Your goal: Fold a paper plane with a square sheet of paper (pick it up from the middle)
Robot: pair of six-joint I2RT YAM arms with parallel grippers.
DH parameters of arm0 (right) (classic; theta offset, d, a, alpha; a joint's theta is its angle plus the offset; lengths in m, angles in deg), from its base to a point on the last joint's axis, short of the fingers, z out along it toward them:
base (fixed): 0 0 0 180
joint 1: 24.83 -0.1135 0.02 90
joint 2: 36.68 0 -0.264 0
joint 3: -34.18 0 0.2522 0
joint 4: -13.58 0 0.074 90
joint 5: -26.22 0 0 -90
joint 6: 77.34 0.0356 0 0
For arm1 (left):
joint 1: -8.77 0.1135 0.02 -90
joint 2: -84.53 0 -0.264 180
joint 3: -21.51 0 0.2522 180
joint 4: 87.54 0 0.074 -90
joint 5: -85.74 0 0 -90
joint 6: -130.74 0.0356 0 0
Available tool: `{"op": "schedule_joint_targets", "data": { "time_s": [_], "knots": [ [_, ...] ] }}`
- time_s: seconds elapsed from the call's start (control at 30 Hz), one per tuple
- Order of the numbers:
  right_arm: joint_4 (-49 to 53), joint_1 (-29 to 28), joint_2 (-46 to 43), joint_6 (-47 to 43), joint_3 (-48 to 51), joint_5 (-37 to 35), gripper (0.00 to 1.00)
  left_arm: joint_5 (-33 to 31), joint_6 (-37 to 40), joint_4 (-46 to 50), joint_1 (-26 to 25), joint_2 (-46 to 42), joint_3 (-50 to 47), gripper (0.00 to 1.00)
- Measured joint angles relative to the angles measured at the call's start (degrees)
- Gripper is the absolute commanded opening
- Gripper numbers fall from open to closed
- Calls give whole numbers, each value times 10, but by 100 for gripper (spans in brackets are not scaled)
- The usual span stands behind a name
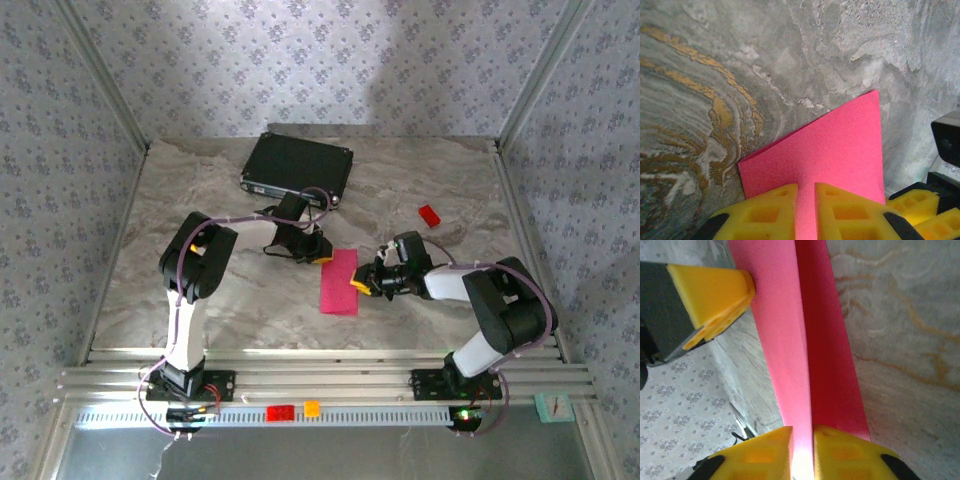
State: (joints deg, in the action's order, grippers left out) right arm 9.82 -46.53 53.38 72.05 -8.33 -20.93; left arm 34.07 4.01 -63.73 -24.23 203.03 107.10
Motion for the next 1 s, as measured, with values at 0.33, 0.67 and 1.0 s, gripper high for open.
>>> {"op": "schedule_joint_targets", "data": {
  "time_s": [0.33, 0.67, 1.0],
  "knots": [
    [-42, 8, 26, 2, 0, 22, 6, 3, -2, -3, -1, -7, 0, 39],
    [-55, 37, 26, 1, 14, 21, 8, -78, -16, 17, -12, -80, -4, 52],
    [-45, 43, 48, -31, -5, 75, 20, -168, -50, 18, -77, -171, -67, 52]
  ]
}}
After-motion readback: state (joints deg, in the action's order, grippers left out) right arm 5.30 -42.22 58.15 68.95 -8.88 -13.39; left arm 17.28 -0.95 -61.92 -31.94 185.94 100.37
